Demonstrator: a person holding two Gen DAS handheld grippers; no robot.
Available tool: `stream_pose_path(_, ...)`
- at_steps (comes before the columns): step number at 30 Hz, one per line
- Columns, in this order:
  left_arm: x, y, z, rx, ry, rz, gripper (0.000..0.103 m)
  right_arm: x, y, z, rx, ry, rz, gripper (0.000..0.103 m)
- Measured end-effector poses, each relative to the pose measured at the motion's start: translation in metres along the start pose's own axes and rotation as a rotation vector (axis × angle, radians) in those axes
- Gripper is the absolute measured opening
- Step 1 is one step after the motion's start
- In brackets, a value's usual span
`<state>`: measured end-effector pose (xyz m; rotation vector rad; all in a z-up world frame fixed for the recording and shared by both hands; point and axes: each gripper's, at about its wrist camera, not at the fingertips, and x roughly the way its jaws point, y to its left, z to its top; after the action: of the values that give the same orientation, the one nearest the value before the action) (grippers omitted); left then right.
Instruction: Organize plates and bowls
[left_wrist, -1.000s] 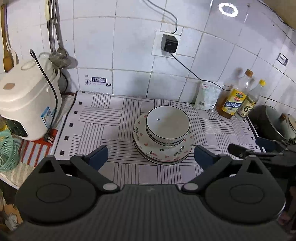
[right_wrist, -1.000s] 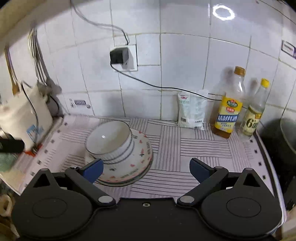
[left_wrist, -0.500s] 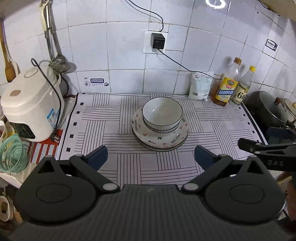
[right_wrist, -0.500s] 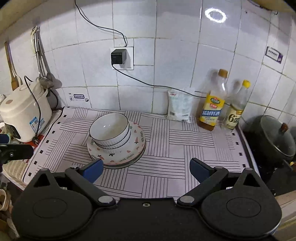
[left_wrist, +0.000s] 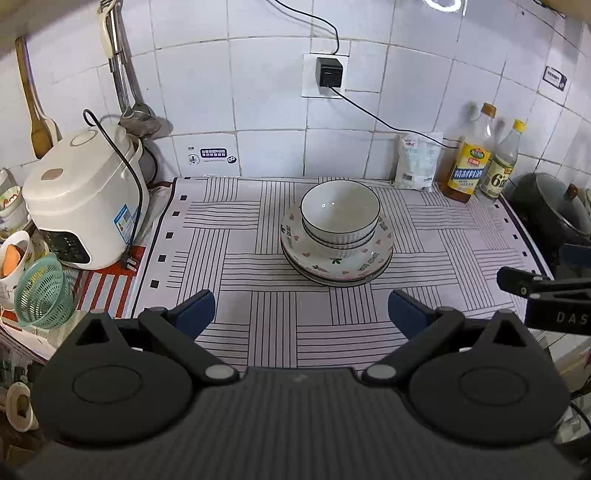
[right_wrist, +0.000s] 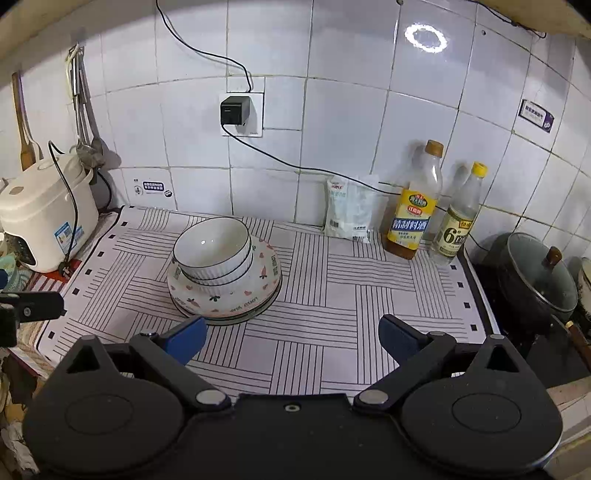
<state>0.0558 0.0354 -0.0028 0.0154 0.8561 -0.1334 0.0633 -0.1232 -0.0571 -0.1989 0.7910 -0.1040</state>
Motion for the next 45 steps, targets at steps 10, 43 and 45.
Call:
stream_pose_path(10, 0.013, -0.012, -0.015, 0.023, 0.032, 0.04, 0.102, -0.002, 0.0, -0.013, -0.014, -0.001, -0.004, 0.101)
stream_pose_path(43, 0.017, -0.012, -0.029, 0.004, -0.026, 0.051, 0.102, -0.004, 0.004, -0.033, 0.011, -0.067, -0.087, 0.101)
stream_pose_path(45, 0.016, -0.012, -0.03, -0.001, -0.031, 0.05, 0.102, -0.003, 0.005, -0.033, 0.011, -0.064, -0.089, 0.101)
